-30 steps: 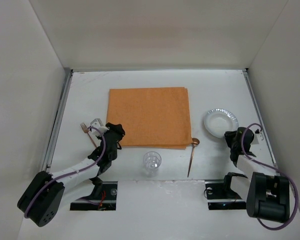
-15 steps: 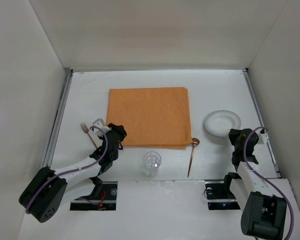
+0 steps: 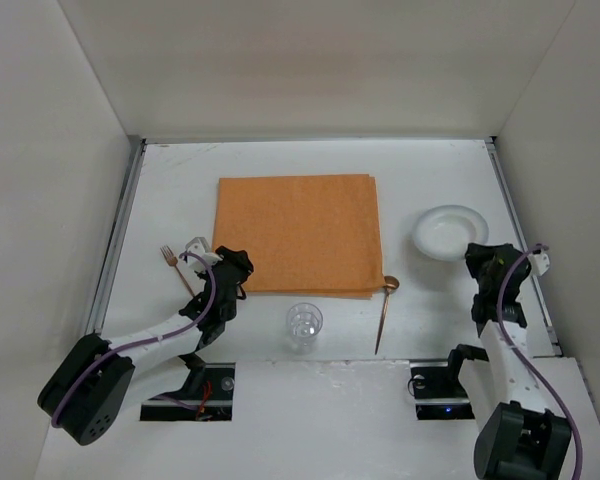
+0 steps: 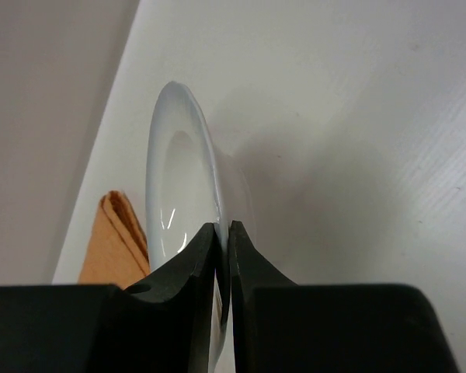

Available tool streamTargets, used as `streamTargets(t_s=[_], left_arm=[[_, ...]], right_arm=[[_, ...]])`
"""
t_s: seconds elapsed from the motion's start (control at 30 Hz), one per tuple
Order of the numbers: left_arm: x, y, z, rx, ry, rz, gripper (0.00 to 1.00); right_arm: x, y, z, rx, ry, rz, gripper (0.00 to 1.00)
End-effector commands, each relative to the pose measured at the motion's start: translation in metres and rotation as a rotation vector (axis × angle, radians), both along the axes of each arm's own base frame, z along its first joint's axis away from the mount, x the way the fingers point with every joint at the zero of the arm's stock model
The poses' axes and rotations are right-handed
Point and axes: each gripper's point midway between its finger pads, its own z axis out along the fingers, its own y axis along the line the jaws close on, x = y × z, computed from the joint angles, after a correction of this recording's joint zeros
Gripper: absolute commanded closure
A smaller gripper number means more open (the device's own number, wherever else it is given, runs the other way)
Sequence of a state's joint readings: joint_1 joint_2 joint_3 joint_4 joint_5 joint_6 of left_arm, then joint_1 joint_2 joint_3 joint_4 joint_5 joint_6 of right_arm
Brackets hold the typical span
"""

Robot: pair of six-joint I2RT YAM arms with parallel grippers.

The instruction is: Set the dinner table for one person

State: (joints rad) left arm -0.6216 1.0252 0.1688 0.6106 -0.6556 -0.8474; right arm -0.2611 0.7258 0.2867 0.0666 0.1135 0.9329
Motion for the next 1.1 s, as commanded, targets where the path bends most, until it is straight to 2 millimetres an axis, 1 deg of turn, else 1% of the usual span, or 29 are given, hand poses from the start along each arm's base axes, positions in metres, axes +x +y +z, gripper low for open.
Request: streamTargets(t_s=[0.0, 0.07, 0.13, 0.2, 0.3, 0.37, 0.4, 0.47, 0.6, 0.77, 0.8, 0.87, 0.93, 1.03, 1.07], left_arm=[[0.010, -0.004, 0.024, -0.048, -0.071, 0.011, 0.58], [0.011, -0.005, 0.021, -0.044, -0.062, 0.010, 0.58], [0.011, -0.006, 0.021, -0.046, -0.062, 0.004, 0.58], [0.011, -0.005, 0.022, -0.047, -0.064, 0.007, 0.58], [0.012, 0.002, 0.017, -0.038, -0.051, 0.026, 0.58], [0.012, 0.006, 0.019, -0.041, -0.057, 0.036, 0.58], [0.012, 0.007, 0.021, -0.045, -0.064, 0.041, 0.58], [0.013, 0.011, 0.020, -0.043, -0.062, 0.053, 0.58], [0.015, 0.017, 0.012, -0.059, -0.039, 0.067, 0.58], [0.016, 0.023, 0.006, -0.071, -0.020, 0.085, 0.58], [0.016, 0.025, 0.007, -0.076, -0.023, 0.090, 0.59], [0.016, 0.030, 0.008, -0.079, -0.026, 0.102, 0.59], [0.015, 0.034, 0.008, -0.080, -0.025, 0.114, 0.59], [0.015, 0.034, 0.010, -0.087, -0.031, 0.115, 0.59], [0.015, 0.034, 0.009, -0.085, -0.027, 0.115, 0.59]], right_arm=[[0.023, 0.006, 0.089, -0.015, -0.250, 0.049, 0.91], [0.031, 0.020, 0.102, 0.012, -0.279, 0.099, 0.91], [0.039, 0.040, 0.115, 0.045, -0.309, 0.164, 0.91], [0.050, 0.071, 0.129, 0.085, -0.339, 0.257, 0.91], [0.063, 0.118, 0.149, 0.118, -0.372, 0.380, 0.91], [0.071, 0.152, 0.163, 0.141, -0.403, 0.460, 0.91], [0.075, 0.169, 0.168, 0.159, -0.415, 0.495, 0.91], [0.085, 0.202, 0.172, 0.193, -0.414, 0.563, 0.90], [0.107, 0.263, 0.165, 0.222, -0.396, 0.674, 0.91], [0.131, 0.315, 0.150, 0.257, -0.386, 0.749, 0.90], [0.134, 0.325, 0.147, 0.268, -0.379, 0.767, 0.90], [0.138, 0.343, 0.142, 0.285, -0.368, 0.796, 0.90], [0.141, 0.354, 0.138, 0.277, -0.360, 0.806, 0.90], [0.147, 0.365, 0.120, 0.283, -0.320, 0.803, 0.90], [0.148, 0.369, 0.111, 0.282, -0.303, 0.804, 0.90]])
